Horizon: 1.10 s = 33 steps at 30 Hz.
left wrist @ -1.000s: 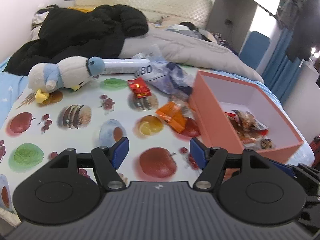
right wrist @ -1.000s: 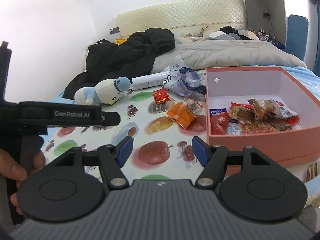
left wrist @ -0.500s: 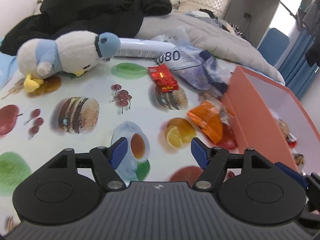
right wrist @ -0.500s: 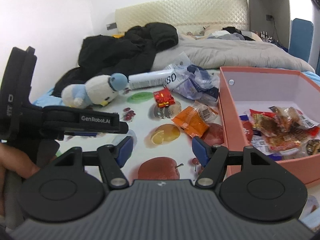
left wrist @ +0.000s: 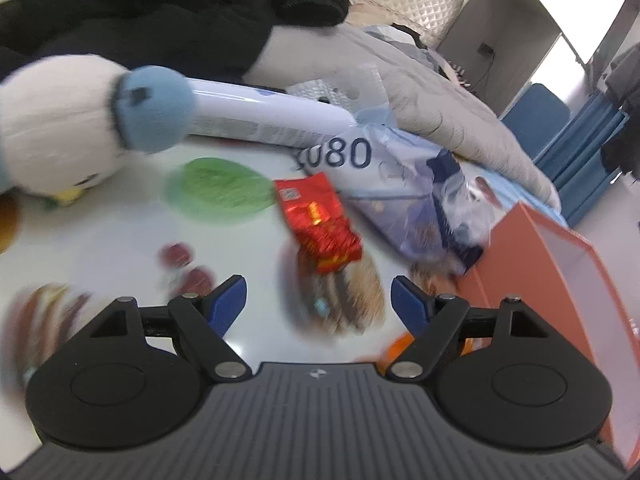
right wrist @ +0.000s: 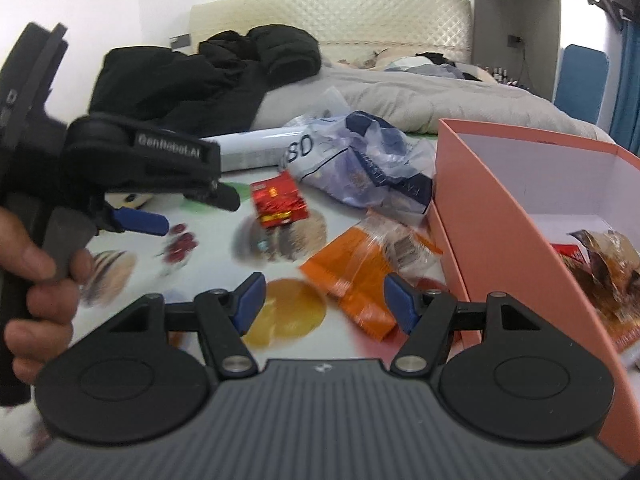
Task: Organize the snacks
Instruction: 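Move left gripper over the red foil tea packet while right approaches the orange-clear bag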
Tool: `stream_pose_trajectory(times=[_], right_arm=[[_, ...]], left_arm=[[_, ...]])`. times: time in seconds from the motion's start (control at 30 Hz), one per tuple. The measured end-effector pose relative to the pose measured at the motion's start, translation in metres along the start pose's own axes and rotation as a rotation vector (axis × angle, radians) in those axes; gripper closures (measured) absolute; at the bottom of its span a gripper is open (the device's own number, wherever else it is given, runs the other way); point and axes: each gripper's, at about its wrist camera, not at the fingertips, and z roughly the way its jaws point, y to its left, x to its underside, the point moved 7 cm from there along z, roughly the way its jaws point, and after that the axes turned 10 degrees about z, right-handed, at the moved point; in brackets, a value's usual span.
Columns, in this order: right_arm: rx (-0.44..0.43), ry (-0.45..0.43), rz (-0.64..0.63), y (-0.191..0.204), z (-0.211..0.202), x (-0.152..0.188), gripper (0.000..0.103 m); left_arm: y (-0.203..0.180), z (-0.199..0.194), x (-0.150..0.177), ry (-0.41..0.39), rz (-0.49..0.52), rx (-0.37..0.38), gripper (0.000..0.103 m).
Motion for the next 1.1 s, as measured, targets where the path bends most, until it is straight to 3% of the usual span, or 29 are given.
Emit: stream_pose_trajectory(times=[0.07, 0.17, 0.4, 0.67, 0.77, 0.93, 1.0, 1.1], right_arm=[[0.017, 0.005, -0.013, -0.001, 0.013, -0.001, 0.032], [0.039, -0.006, -0.020, -0.004, 0.028, -0.002, 0.019], [0.061, 0.022, -0.087, -0.005, 0.060, 0.002, 0.019], [0.072, 0.015, -0.109, -0.006, 0.069, 0.004, 0.019], [0.083, 0.024, -0.125, -0.005, 0.071, 0.005, 0.020], [0.092, 0.028, -0.134, -0.005, 0.073, 0.005, 0.029], [0.099, 0.031, -0.139, -0.006, 0.071, 0.006, 0.044], [0.106, 0.030, -0.150, -0.008, 0.067, 0.007, 0.053]], left_arm=[[0.000, 0.020, -0.011, 0.020, -0.012, 0.008, 0.020], [-0.001, 0.049, -0.021, 0.059, -0.020, 0.003, 0.020], [-0.011, 0.090, -0.039, 0.107, 0.010, -0.022, 0.020], [-0.016, 0.112, -0.040, 0.140, 0.068, -0.138, 0.023], [-0.021, 0.114, -0.037, 0.149, 0.137, -0.200, 0.031], [-0.025, 0.112, -0.033, 0.151, 0.188, -0.218, 0.037], [-0.023, 0.108, -0.029, 0.149, 0.181, -0.211, 0.038], [-0.022, 0.098, -0.021, 0.151, 0.174, -0.203, 0.038]])
